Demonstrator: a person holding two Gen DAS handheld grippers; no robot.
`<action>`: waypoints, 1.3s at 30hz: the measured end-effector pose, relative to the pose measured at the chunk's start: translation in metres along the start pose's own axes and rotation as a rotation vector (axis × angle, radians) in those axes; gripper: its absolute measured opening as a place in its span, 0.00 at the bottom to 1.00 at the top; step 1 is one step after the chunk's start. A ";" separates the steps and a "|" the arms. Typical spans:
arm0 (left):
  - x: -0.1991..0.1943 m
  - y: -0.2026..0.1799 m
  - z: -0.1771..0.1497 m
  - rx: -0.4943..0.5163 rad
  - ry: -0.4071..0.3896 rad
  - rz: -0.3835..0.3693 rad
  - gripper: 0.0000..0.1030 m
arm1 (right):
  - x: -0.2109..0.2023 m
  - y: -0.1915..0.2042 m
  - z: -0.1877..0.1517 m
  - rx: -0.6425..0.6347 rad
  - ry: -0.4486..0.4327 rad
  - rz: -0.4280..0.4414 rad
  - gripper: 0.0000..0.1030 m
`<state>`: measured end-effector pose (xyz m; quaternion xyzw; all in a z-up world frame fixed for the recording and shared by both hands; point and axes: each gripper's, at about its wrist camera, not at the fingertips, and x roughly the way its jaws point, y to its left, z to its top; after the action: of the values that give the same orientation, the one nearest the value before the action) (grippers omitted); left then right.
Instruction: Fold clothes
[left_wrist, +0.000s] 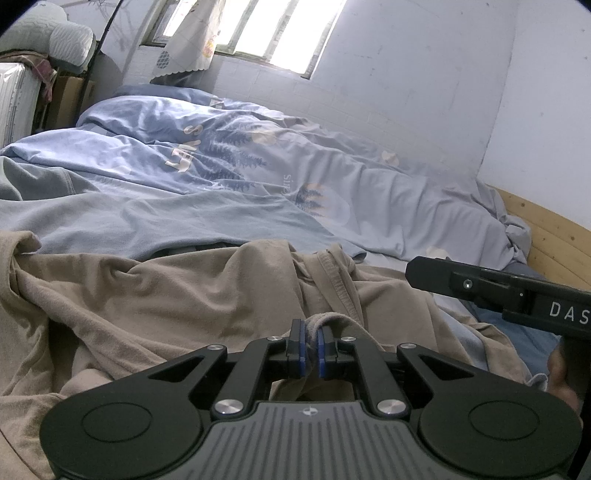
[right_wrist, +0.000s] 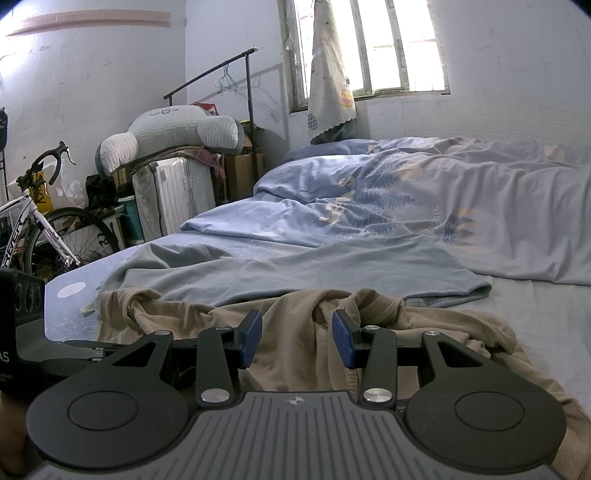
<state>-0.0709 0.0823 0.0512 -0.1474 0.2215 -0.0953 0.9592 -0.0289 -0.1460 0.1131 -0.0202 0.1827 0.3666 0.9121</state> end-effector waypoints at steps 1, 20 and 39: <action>0.000 0.000 0.000 -0.001 0.000 0.000 0.05 | 0.000 -0.001 0.000 -0.001 0.001 0.002 0.42; 0.001 0.000 0.000 -0.008 -0.002 0.002 0.05 | 0.001 0.000 0.000 -0.003 0.005 0.004 0.42; 0.001 0.002 0.001 -0.015 -0.005 0.003 0.05 | 0.002 0.002 -0.001 -0.009 0.010 0.005 0.42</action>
<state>-0.0697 0.0842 0.0509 -0.1543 0.2200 -0.0918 0.9588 -0.0297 -0.1434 0.1118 -0.0255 0.1856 0.3696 0.9101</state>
